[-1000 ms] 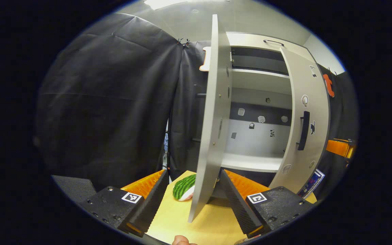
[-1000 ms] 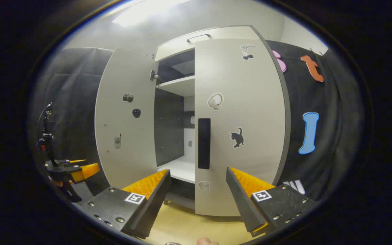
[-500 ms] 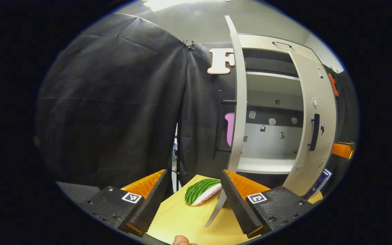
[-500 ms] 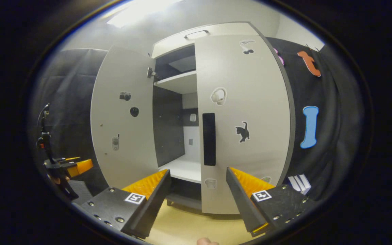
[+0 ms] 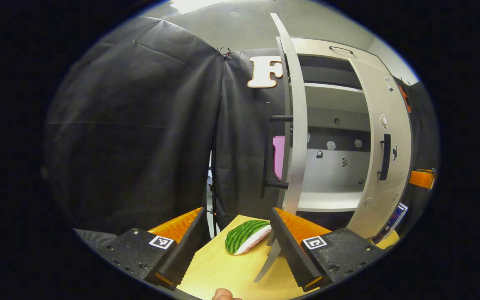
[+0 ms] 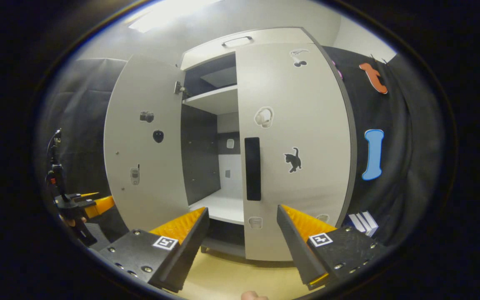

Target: Grasp the bottle in the cabinet with the left hand and place it on the coaster, then close the right door with the right hand and the left door with the left hand.

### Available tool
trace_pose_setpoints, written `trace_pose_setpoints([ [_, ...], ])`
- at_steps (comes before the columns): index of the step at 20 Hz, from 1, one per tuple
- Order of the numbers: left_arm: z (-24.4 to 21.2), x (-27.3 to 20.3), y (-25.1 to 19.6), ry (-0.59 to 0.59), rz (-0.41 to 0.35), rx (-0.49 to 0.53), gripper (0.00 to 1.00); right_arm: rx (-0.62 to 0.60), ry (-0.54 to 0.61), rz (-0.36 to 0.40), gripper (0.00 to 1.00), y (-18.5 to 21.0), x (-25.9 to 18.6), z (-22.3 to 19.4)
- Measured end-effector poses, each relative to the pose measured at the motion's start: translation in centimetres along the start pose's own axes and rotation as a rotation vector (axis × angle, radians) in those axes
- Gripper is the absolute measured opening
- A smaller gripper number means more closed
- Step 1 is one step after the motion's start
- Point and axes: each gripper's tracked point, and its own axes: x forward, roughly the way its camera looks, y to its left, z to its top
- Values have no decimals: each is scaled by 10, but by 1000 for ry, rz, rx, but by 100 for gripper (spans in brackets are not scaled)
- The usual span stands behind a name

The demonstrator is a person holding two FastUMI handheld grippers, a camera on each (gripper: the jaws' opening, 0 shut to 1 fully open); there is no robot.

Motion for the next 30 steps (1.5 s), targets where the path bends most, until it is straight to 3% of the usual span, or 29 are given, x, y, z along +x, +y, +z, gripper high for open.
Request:
trace_pose_setpoints([
  [4,-1,5,-1,4,-5,27,97,-12,4,-15,99,-5,-1,-1],
  [6,0,5,-4,3,-25,42,92,-13,4,-24,99,-9,-2,-2],
  [13,-2,2,-22,13,-80,22,89,12,6,-25,99,-16,-3,-5],
  [14,-3,1,-28,14,-94,21,95,12,6,-23,99,-16,-4,-4],
  [21,-5,-11,-82,15,-223,22,95,11,1,-23,99,-22,-10,-2],
  [30,-11,-6,-148,28,-361,31,93,12,-13,-75,99,-44,-26,2],
])
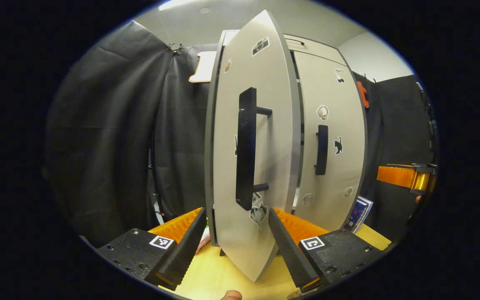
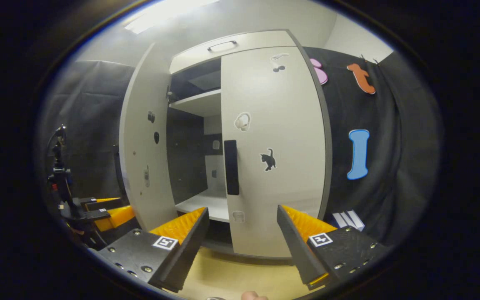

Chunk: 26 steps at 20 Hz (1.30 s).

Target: Grasp the bottle in the cabinet with the left hand and place it on the coaster, then close the right door with the right hand and the left door with the left hand.

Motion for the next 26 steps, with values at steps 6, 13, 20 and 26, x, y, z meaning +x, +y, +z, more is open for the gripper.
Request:
trace_pose_setpoints([
  [6,-3,8,-23,11,-49,-18,95,1,-8,-35,99,-14,-5,2],
  [13,-1,9,-27,13,-56,-14,90,1,-11,-47,99,-20,-5,0],
  [20,6,13,-36,5,-60,3,95,4,-15,-45,99,-21,-2,-2],
  [26,7,13,-44,7,-67,5,95,10,-18,-49,99,-25,-1,-2],
])
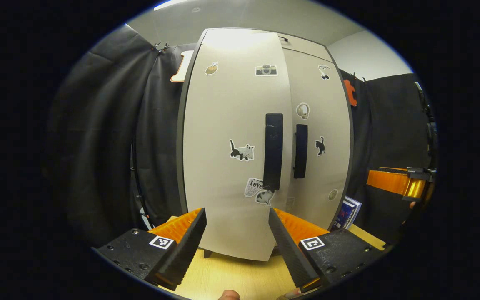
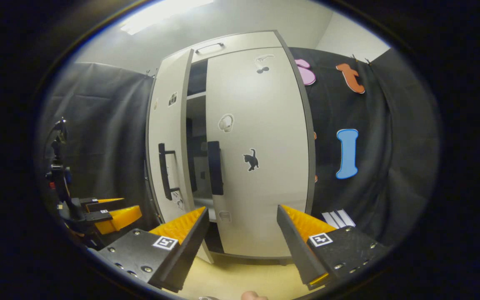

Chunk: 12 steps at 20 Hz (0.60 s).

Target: Grasp the bottle in the cabinet with the left hand and place it on the coaster, then close the right door with the right hand and the left door with the left hand.

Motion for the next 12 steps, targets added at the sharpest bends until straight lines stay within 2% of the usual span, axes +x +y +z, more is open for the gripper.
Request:
trace_pose_setpoints([
  [12,8,1,-7,6,20,22,95,-9,-14,-35,99,-18,-6,5],
])
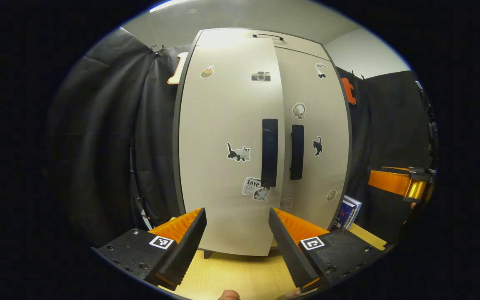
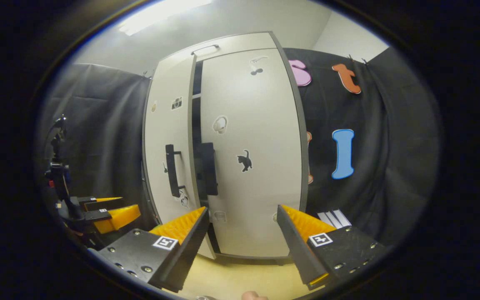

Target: Grasp the bottle in the cabinet with the left hand and place it on the coaster, then close the right door with the right hand and the left door with the left hand.

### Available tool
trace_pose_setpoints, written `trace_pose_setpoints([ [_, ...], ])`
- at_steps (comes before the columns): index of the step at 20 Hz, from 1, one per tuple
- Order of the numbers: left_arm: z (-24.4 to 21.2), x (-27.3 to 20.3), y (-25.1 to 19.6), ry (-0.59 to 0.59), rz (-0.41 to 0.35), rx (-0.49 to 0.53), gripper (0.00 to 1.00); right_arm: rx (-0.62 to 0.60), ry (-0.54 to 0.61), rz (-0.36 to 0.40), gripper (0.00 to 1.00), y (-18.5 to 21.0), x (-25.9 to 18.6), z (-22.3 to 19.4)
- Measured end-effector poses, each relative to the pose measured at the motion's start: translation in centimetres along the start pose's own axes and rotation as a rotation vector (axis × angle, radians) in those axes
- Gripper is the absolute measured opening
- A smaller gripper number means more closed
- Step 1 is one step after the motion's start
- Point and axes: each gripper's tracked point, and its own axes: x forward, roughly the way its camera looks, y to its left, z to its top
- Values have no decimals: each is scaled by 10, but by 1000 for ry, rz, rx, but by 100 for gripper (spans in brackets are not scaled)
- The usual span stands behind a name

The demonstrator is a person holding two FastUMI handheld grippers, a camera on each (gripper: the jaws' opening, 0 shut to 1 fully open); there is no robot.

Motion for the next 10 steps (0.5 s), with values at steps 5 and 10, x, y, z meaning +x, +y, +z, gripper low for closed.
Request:
trace_pose_setpoints([
  [5,34,5,-3,-22,39,28,95,-72,-70,-106,98,-37,-7,39],
  [10,88,13,-35,-72,22,23,94,-85,-145,-150,98,-63,-15,92],
])
